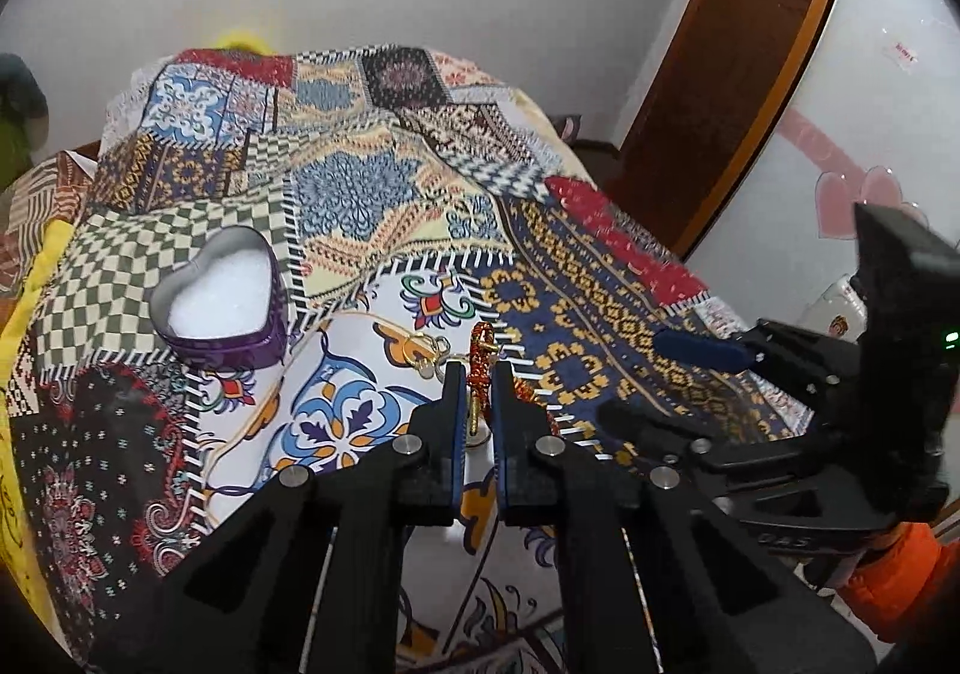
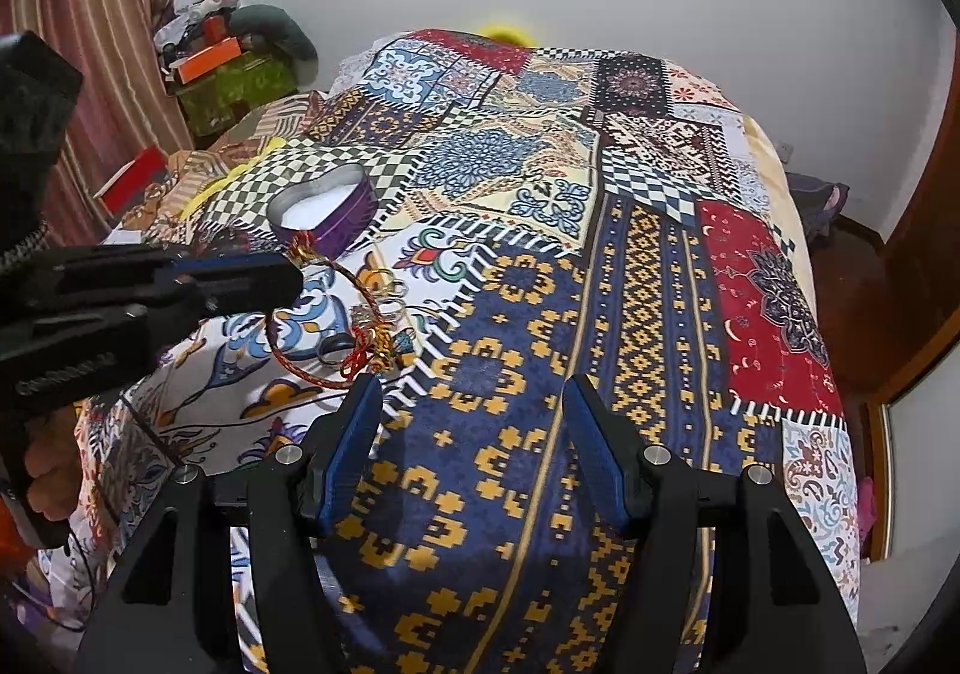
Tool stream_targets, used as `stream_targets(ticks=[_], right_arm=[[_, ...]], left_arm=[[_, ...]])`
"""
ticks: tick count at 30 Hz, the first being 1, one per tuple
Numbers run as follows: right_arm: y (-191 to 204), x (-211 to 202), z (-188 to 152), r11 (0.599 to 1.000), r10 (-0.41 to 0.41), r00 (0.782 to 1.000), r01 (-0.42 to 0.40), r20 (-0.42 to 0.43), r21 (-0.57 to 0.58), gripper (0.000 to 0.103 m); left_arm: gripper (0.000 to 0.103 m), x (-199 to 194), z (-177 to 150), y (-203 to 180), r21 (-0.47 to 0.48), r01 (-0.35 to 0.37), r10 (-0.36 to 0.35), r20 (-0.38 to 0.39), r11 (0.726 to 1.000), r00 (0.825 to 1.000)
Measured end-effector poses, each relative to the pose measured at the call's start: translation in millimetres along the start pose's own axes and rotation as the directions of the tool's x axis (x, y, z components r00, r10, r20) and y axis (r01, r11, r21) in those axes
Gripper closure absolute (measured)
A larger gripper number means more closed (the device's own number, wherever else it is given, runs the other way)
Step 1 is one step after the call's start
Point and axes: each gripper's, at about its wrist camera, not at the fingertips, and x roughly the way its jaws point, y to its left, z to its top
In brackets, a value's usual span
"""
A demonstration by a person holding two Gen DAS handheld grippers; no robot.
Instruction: Organize jewelry
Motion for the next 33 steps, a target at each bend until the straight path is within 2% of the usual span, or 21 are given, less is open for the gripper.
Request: stream_targets(ticks=[11,24,28,33], right_arm=[[23,9,5,0.999,0.015,0.999,-0.016,-0.029,-0.052,0.044],[45,22,15,0.993,0.037,0.997,-0.044,-0.063,-0.112,0.044],[50,28,20,0.991,0.047,0.996,-0.056,-0.075,-0.122,0.053],[56,35,24,0.988,0.072,0.993,-0.084,-0.097,-0.128,0.056]], left_arm=[[0.097,-32,-9,27,-0.066,-0.004,0.007,0.045,0.998,0.999],[0.097,-18,-49,70,-0.184,-0.017,0.007,-0.057,0.983,0.998],[0.097,-15,-61,76,-0.2,-0.006,-0.01,-0.077,0.98,0.997],[0.097,-16,-67,75,-0.193,0.012,-0.029,-0.086,0.981,0.996]])
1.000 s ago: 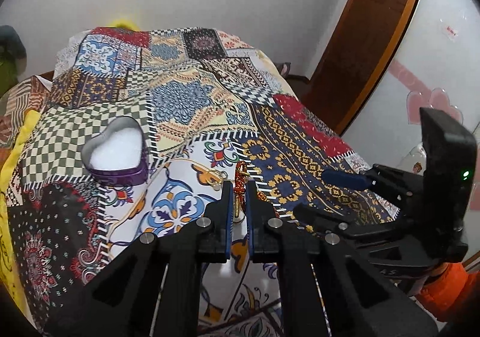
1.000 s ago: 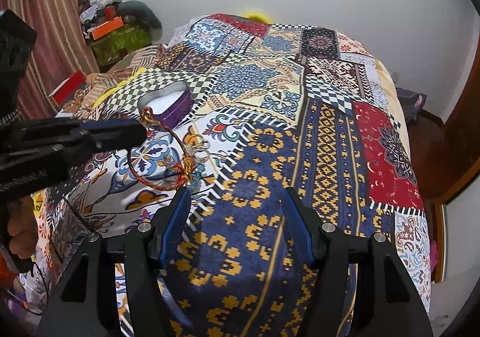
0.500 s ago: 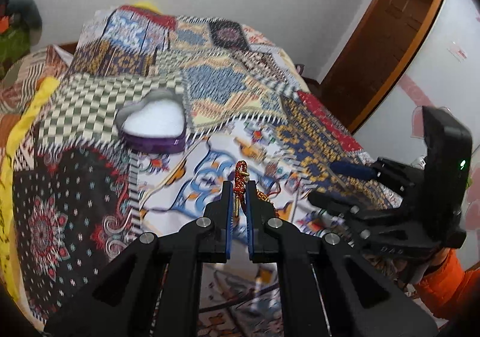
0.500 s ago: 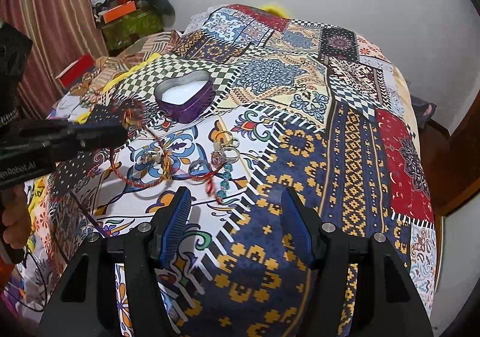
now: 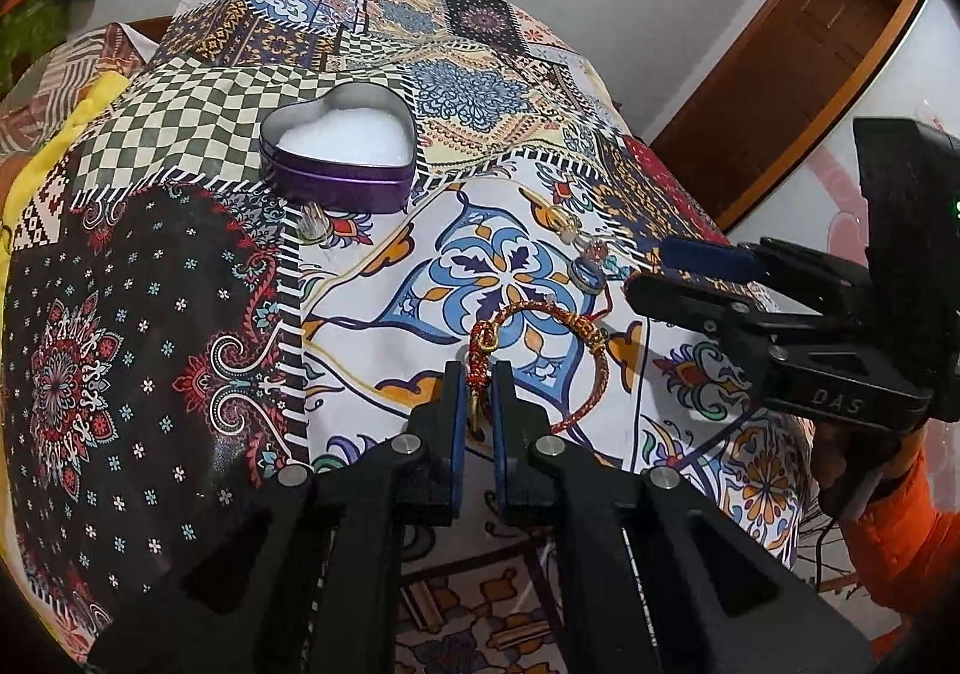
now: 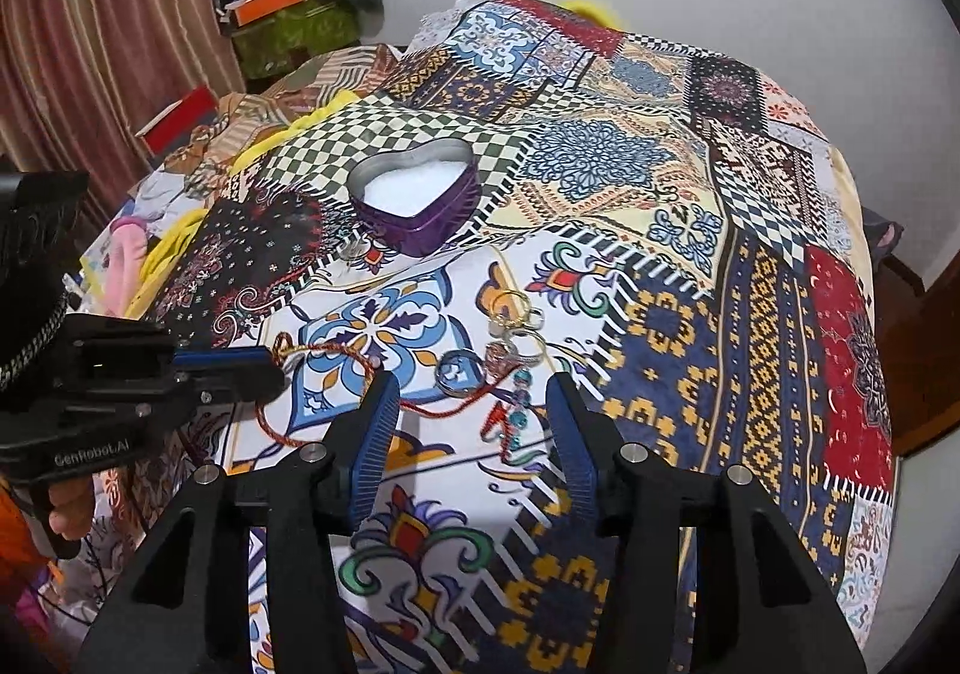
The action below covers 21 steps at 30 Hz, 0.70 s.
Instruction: Organize jewelry
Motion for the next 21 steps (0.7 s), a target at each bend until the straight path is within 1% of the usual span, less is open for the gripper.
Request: stream_targets(ticks=[3,4,5,6,7,8,12,17,19,21], right_arm=[[6,1,1,1.0,0.008,1.0,-0.008,-0.004,-0.008,0.056],[8,2,1,1.0,0.013,1.0,-0.013,-0.005,-0.01,0.056],[9,1,1,1.0,0.014,1.0,-0.014,-0.005,-0.012,0.056],[11,2,2,1.0,0.016,1.0,-0.016,-0.005,-0.017,0.056],[12,2,2,1.0,0.017,1.0,-0.017,-0.005,-0.021,0.056],[13,2,3,0.999,0.019,1.0,-0.019,-0.004,-0.026,0.056],[21,4,10,0.998,0.027,1.0,-0.027,-0.005,-0.061,0.056],[28,14,18,0.994,0.047,0.999,-0.049,-0.026,-0.093,0.056],[31,19,20,0.993,0.031,0.999,-0.034,-0.032,-0.112,0.056],[28,21,21,0.993,0.006,1.0,-0.01,-0.03,-0.114,0.056]], left_arm=[[0.096,-5,1,-4,0.025,-0.025,0.024,0.015,0.999,1.0],[0.094,-7,2,-6,0.038,-0.042,0.042,0.019,0.998,0.999],[0.088,-9,3,-6,0.045,-0.054,0.053,0.023,0.998,0.998],[0.084,-11,4,-5,0.048,-0.065,0.064,0.028,0.997,0.998],[0.077,-15,5,-4,0.048,-0.076,0.075,0.041,0.996,0.996],[0.074,-17,6,-2,0.043,-0.082,0.08,0.049,0.996,0.996],[0.073,-26,7,11,0.005,-0.118,0.118,0.064,0.993,0.991],[0.073,-28,5,29,-0.034,-0.179,0.181,0.054,0.983,0.982],[0.073,-28,4,38,-0.059,-0.194,0.197,0.047,0.979,0.979],[0.073,-27,4,43,-0.076,-0.192,0.195,0.04,0.979,0.98]])
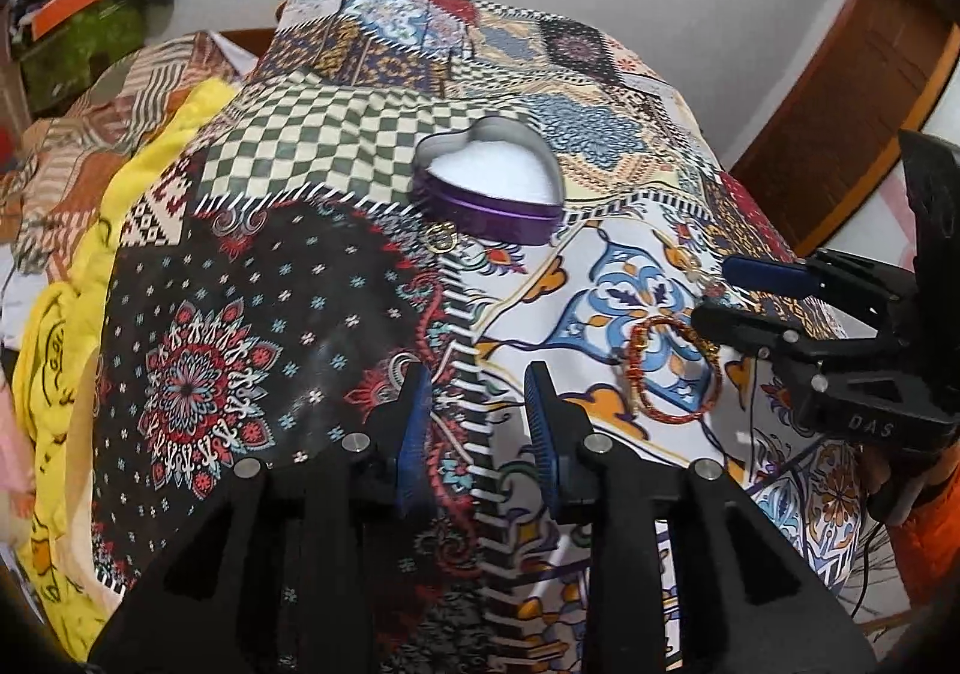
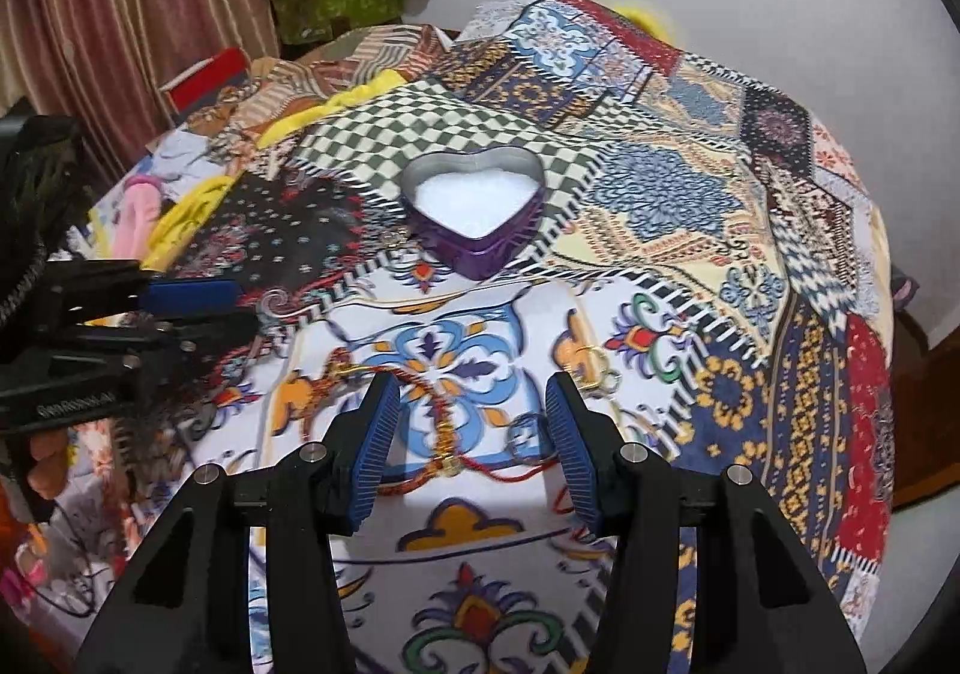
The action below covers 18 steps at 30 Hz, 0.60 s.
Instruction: Organize jewelry
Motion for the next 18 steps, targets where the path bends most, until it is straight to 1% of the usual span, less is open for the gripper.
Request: stream_targets(ticks=[3,6,7,8,10,14,18], right_arm=[[-13,-3,-2,0.999,-0.018,1.0,0.017,0.006,0.037,0.056],[-25,-6,-7,0.997,-0.015,1.0,0.015,-0.002,0.07,0.056],[-26,-6,-9,0.997,-0.012,1.0,0.013,-0.005,0.075,0.062],[-27,-6,-10,0.997,-0.003,1.0,0.004,-0.012,0.074,0.072],[-25,-5,-12,0.997,0.018,1.0,-0.016,-0.023,0.07,0.079],[-19,1,-12,0.999,0.012,0.999,-0.011,-0.037,0.043,0.08],[-21,9,-11,0.999,0.024,0.998,-0.021,-0.064,0.047,0.08]], left_arm=[[0.073,1,-2,1,-0.001,0.002,-0.002,-0.005,1.0,1.0],[0.073,2,-3,-6,0.023,0.003,-0.003,-0.003,1.0,1.0],[0.073,2,-3,-9,0.033,0.004,-0.004,0.001,0.999,1.0],[0.073,1,-3,-13,0.042,0.004,-0.004,0.006,0.999,1.0],[0.073,1,-2,-20,0.059,0.009,-0.01,0.017,0.998,1.0],[0.073,0,0,-30,0.071,0.037,-0.039,0.022,0.997,0.999],[0.073,1,2,-37,0.08,0.068,-0.069,0.014,0.994,0.997]])
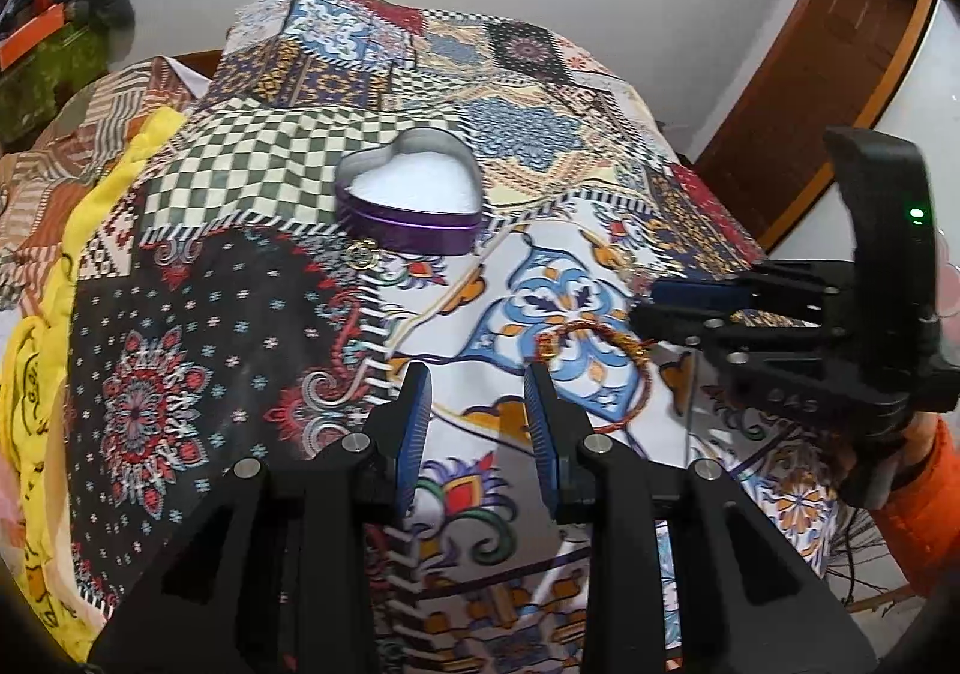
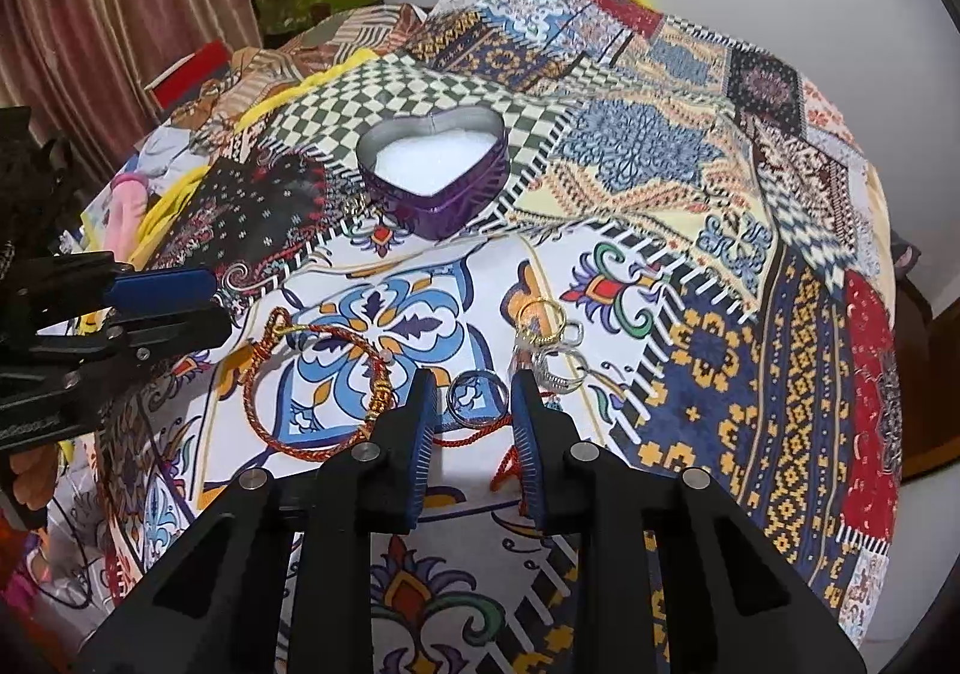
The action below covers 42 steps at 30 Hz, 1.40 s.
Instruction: Organize jewelry
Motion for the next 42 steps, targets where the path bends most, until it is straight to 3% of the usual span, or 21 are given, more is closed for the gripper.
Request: stream_targets(ticks=[7,11,16,19,30,42], right_arm=[[2,2,-1,1.0,-0.011,1.0,0.011,0.002,-0.017,0.083],[-1,-2,-2,1.0,-0.002,1.0,0.002,0.018,0.0,0.083],[-6,-15,-1,1.0,-0.006,0.998,0.005,0.061,0.024,0.083],[-9,-24,2,1.0,-0.005,0.996,0.002,0.086,0.031,0.083],[-15,-46,22,0.999,-0.012,0.984,0.002,0.178,0.054,0.083],[-15,-47,57,0.999,-0.013,0.971,0.001,0.241,0.046,0.083]], left_arm=[[0.073,13,-3,-12,0.022,0.032,-0.031,-0.03,0.999,0.999],[0.074,20,-4,-18,0.039,0.014,-0.013,-0.029,0.999,0.999],[0.096,24,-2,-17,0.049,-0.023,0.024,-0.019,0.999,1.0],[0.097,22,0,-15,0.04,-0.019,0.019,-0.012,0.999,1.0],[0.097,-7,31,-15,0.043,-0.054,0.049,0.101,0.998,0.994],[0.097,-28,76,-3,0.053,-0.106,0.091,0.228,0.993,0.969]])
